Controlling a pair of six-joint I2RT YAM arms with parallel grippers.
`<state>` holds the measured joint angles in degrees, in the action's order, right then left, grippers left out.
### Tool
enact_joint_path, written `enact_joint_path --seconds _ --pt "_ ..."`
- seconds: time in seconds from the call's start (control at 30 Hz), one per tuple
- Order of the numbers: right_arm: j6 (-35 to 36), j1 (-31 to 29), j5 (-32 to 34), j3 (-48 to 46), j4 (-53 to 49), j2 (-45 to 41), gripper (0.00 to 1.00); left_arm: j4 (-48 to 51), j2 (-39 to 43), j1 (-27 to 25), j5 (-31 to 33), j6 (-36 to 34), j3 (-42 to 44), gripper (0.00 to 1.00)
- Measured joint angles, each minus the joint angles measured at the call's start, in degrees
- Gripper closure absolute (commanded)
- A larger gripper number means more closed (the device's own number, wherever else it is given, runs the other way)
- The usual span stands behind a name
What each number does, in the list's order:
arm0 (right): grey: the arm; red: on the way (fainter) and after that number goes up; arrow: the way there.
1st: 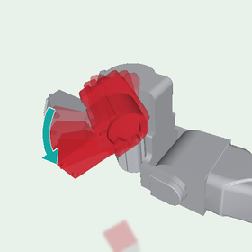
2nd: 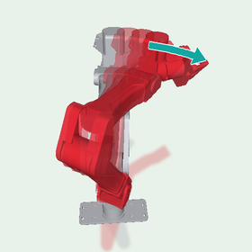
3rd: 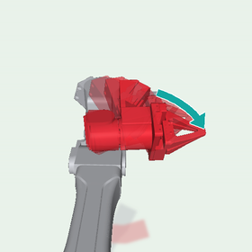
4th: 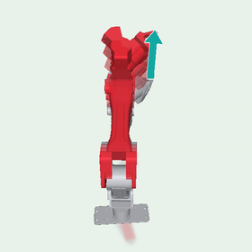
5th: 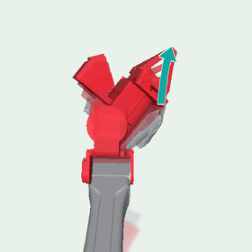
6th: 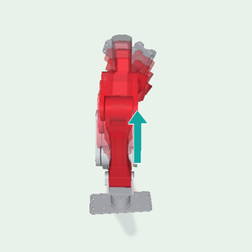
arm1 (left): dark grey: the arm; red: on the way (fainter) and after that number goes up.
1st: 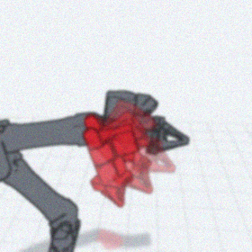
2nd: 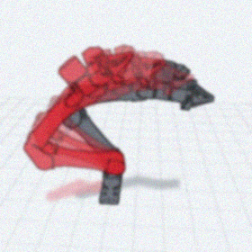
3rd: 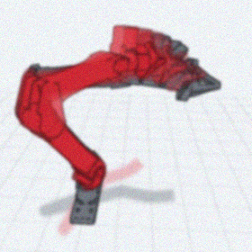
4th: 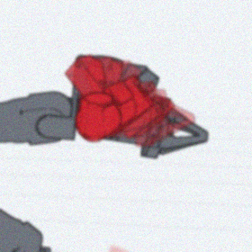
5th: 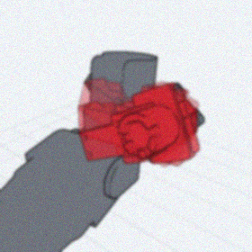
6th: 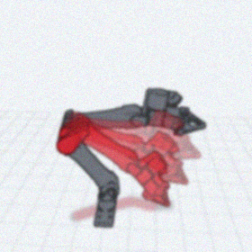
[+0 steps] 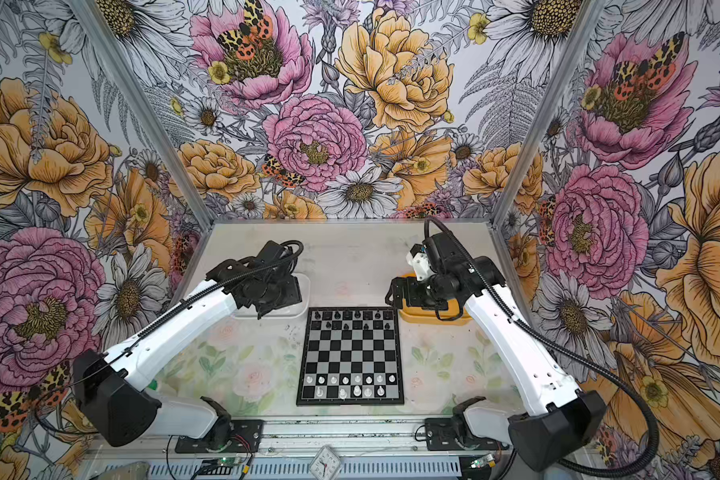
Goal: Set up the chess pieces on the board
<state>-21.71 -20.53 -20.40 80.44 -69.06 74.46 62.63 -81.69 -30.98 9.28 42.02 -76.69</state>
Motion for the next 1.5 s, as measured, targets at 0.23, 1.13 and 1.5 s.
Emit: enact_joint_path --seconds 0.23,1.13,1.5 --pt "0.46 -0.28 -0.31 9.57 2.97 10.69 0.03 0.11 -11.34 5.44 -0.02 -6.29 -7.93 0.56" --pt "0.57 0.61 -0.37 20.04 4.66 20.87 0.03 0.55 -35.52 10.56 -4.31 -18.69 -19.21 0.70" --pt "0.15 0.74 0.57 20.06 4.66 20.85 0.03 0.52 -38.01 10.97 -5.84 -19.98 -20.35 0.72"
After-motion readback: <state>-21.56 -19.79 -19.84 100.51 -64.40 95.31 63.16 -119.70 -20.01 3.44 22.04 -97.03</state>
